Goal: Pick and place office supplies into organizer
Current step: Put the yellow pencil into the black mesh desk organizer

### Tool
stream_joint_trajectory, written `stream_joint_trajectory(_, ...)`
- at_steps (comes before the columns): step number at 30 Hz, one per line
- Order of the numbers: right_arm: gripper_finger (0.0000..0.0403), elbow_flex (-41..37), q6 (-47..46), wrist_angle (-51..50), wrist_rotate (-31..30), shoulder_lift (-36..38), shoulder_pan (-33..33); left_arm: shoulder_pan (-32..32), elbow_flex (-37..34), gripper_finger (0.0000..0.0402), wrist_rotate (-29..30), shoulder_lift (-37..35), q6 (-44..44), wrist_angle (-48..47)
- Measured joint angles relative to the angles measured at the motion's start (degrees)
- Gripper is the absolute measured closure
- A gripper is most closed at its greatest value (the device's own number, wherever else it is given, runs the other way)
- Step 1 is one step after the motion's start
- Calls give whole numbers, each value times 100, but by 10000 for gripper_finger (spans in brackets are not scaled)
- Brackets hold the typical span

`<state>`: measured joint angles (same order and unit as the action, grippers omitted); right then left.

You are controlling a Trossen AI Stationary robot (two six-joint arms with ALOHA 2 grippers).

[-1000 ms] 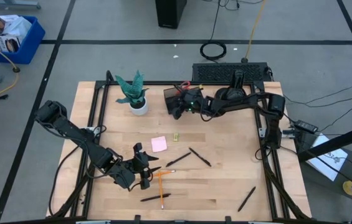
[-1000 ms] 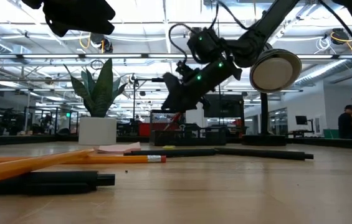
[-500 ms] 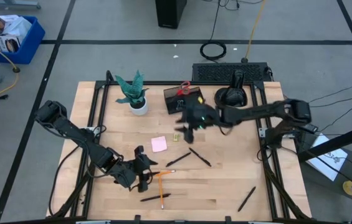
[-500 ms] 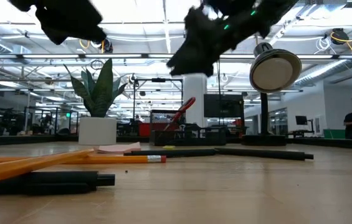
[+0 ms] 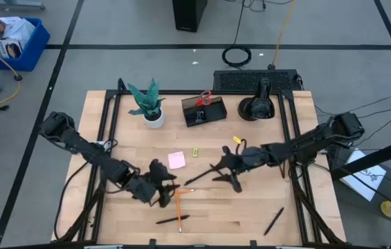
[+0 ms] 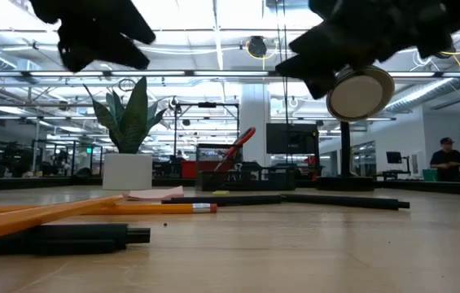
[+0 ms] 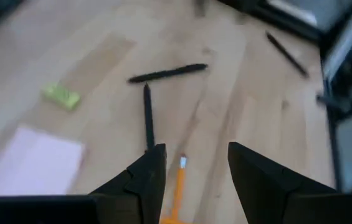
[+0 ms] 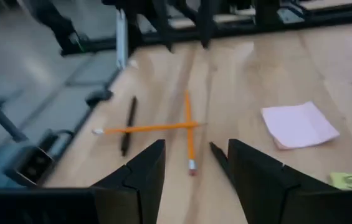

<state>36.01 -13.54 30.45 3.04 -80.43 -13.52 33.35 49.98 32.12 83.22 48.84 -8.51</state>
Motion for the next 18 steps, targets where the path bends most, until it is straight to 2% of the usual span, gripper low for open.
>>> stream_joint_trajectory(4, 238, -582, -798, 1045, 3, 21, -224, -71, 0, 224, -461, 0, 979, -38)
stream_joint_trajectory(8, 238, -968, -1228, 2002, -116, 21, -418, -75, 0, 224, -558, 0, 1881, -44)
stream_joint_trajectory(15, 238, -1278, -667, 3019, -758, 20, -785, -62, -1, 224, -736, 175, 3890, -149)
stream_joint_trajectory(18, 238, -1283, -299, 3147, -760, 19, -799, 0, 9, 225, -813, 495, 4572, 191)
